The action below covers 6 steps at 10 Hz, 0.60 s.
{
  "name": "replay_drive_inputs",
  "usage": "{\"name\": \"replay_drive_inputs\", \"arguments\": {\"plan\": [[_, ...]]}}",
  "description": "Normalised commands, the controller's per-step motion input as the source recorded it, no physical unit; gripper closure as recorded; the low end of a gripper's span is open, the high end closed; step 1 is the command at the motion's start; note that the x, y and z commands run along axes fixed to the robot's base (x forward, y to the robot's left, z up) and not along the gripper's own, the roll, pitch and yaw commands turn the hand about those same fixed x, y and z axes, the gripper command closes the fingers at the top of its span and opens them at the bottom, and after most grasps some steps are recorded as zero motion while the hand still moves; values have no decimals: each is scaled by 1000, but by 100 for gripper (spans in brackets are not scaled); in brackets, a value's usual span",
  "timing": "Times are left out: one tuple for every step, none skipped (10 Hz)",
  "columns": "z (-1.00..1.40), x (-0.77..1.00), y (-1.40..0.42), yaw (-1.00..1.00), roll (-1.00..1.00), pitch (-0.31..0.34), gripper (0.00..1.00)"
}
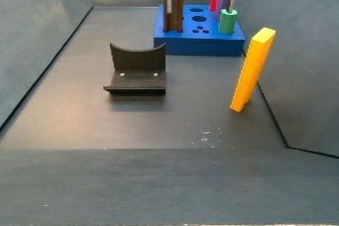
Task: Pick up the double-square object. Move up. Move to above the board. Insert the double-square object.
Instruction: Pick up the double-square object.
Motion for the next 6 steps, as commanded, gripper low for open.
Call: {"name": "replay_drive_inputs", "arguments": {"plan": [[0,0,0,0,-4,0,0],[0,0,0,417,0,-4,0],[-40,0,100,1000,46,0,0],[-54,0,0,1000,66,-36,0],[-71,-3,0,1000,66,-59,0],[-74,-6,0,1000,64,-61,0]]}}
